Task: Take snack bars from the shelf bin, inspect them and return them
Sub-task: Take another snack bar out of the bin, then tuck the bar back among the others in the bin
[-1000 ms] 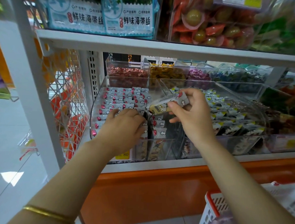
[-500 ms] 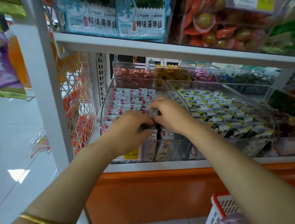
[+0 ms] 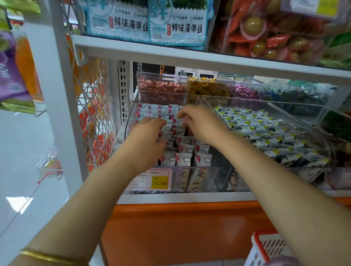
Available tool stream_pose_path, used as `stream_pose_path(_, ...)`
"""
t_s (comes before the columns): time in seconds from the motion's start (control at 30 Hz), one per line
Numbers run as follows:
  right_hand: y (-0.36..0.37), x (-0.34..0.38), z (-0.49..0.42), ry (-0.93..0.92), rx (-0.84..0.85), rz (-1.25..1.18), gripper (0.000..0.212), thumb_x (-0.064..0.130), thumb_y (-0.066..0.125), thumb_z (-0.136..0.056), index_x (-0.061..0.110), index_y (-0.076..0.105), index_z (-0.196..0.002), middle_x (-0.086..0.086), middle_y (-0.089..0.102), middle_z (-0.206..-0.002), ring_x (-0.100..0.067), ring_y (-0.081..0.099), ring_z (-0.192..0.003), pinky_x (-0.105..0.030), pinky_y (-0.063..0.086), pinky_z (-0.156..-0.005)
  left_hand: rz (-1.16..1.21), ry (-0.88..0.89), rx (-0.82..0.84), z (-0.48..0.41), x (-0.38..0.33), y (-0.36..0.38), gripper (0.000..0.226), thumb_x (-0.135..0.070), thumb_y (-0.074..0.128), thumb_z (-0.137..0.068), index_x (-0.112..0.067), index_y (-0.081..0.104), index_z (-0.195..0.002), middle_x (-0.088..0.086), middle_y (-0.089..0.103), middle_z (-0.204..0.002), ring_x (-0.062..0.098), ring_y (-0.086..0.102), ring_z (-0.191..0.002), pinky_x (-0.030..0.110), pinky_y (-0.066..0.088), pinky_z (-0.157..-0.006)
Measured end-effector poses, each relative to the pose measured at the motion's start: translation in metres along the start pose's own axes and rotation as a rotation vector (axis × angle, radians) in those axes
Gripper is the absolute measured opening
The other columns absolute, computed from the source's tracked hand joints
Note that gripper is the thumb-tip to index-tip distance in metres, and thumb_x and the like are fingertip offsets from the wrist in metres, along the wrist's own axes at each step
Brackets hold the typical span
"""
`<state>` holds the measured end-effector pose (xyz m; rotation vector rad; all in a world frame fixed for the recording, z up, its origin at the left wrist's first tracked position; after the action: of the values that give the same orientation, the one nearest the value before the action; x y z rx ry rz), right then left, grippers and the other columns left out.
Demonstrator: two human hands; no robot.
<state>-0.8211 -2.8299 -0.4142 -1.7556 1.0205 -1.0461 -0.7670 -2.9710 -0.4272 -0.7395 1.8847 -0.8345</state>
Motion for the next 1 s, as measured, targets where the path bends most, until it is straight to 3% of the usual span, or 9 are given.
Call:
stream_pose_path(0.1, 0.007, -0.003, -0.012, 0.004, 0.033, 0.142, 0.029, 0.011, 0.054, -0.092, 0.021, 0.062, -0.118, -0.006, 0.06, -0.117, -0.025, 0.047, -0.117, -0.042, 0.036, -0.106, 0.01, -0.003, 0.006, 0.0, 0.001, -0.001, 0.049, -0.01, 0.048, -0.094, -0.014, 0.037, -0.142, 0.009, 0.043, -0.139, 0.022, 0.044, -0.125, 0.024, 0.033, -0.099)
stream_pose_path(0.17, 0.011, -0.005, -0.015, -0.014, 0.036, 0.264, 0.022, 0.027, 0.063, -0.087, 0.025, 0.066, -0.109, -0.003, 0.06, -0.118, -0.026, 0.042, -0.123, -0.043, 0.028, -0.111, 0.003, 0.004, -0.002, 0.001, 0.002, 0.0, 0.048, -0.011, 0.047, -0.094, -0.015, 0.038, -0.141, 0.008, 0.043, -0.139, 0.022, 0.044, -0.124, 0.021, 0.032, -0.096)
stream_pose_path(0.27, 0.012, -0.003, -0.014, -0.039, 0.003, 0.285, 0.015, 0.034, 0.067, -0.084, 0.025, 0.07, -0.096, 0.001, 0.062, -0.11, -0.025, 0.041, -0.119, -0.04, 0.033, -0.102, -0.001, 0.01, -0.018, -0.001, 0.003, 0.001, 0.045, -0.012, 0.048, -0.095, -0.016, 0.042, -0.139, 0.007, 0.044, -0.137, 0.02, 0.043, -0.122, 0.011, 0.025, -0.084)
stream_pose_path(0.37, 0.007, 0.0, -0.012, -0.047, -0.033, 0.215, 0.011, 0.033, 0.065, -0.085, 0.022, 0.069, -0.085, 0.002, 0.062, -0.099, -0.021, 0.047, -0.107, -0.037, 0.035, -0.098, 0.014, -0.002, -0.026, -0.003, 0.003, 0.002, 0.045, -0.012, 0.048, -0.094, -0.016, 0.042, -0.139, 0.007, 0.043, -0.138, 0.021, 0.043, -0.122, 0.015, 0.028, -0.088)
stream_pose_path(0.53, -0.029, -0.001, 0.01, 0.025, -0.35, -0.127, 0.01, 0.021, 0.055, -0.093, 0.015, 0.06, -0.087, 0.002, 0.057, -0.091, -0.011, 0.052, -0.08, -0.025, 0.042, -0.073, 0.053, -0.012, -0.077, -0.002, 0.001, -0.001, 0.045, -0.009, 0.047, -0.094, -0.014, 0.043, -0.138, 0.009, 0.042, -0.138, 0.024, 0.045, -0.123, 0.015, 0.03, -0.087)
stream_pose_path(0.67, -0.051, -0.009, 0.048, 0.108, -0.634, -0.486, 0.011, 0.019, 0.052, -0.095, 0.009, 0.055, -0.089, -0.009, 0.063, -0.087, -0.02, 0.063, -0.069, -0.035, 0.054, -0.061, 0.176, -0.046, -0.158, 0.001, 0.0, -0.006, 0.041, -0.014, 0.048, -0.096, -0.013, 0.045, -0.136, 0.008, 0.047, -0.133, 0.014, 0.049, -0.104, 0.021, 0.037, -0.085)
stream_pose_path(0.8, -0.037, -0.019, 0.08, 0.286, -0.632, -1.019, 0.01, 0.01, 0.052, -0.095, 0.001, 0.056, -0.093, -0.01, 0.062, -0.079, -0.01, 0.063, -0.053, -0.024, 0.055, -0.052, 0.401, -0.114, -0.114, 0.007, -0.002, 0.0, 0.038, -0.026, 0.046, -0.097, -0.013, 0.049, -0.133, -0.002, 0.058, -0.112, 0.015, 0.056, -0.096, 0.029, 0.047, -0.081)
stream_pose_path(0.87, -0.027, -0.019, 0.087, 0.336, -0.599, -1.262, 0.012, 0.005, 0.05, -0.095, -0.005, 0.055, -0.098, -0.013, 0.06, -0.08, -0.011, 0.064, -0.055, -0.023, 0.055, -0.054, 0.605, -0.164, -0.07, 0.009, -0.004, 0.004, 0.028, -0.025, 0.045, -0.097, -0.012, 0.06, -0.118, 0.0, 0.065, -0.097, 0.021, 0.064, -0.09, 0.039, 0.055, -0.082)
stream_pose_path(1.0, -0.019, -0.015, 0.094, 0.33, -0.528, -1.466, 0.01, 0.006, 0.052, -0.093, -0.003, 0.056, -0.093, -0.012, 0.064, -0.078, -0.016, 0.068, -0.063, -0.023, 0.055, -0.058, 0.915, -0.286, -0.079, 0.012, -0.001, 0.009, 0.021, -0.023, 0.048, -0.097, -0.013, 0.064, -0.09, 0.001, 0.067, -0.073, 0.021, 0.066, -0.078, 0.036, 0.056, -0.071)
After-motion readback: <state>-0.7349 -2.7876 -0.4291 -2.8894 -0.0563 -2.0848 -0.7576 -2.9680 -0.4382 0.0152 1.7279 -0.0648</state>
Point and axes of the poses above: each hand's wrist, its own z-axis away from the middle knuckle, its own y-axis out of the palm, x = y × z, the point moved 4 cm from there along -z, towards the middle knuckle
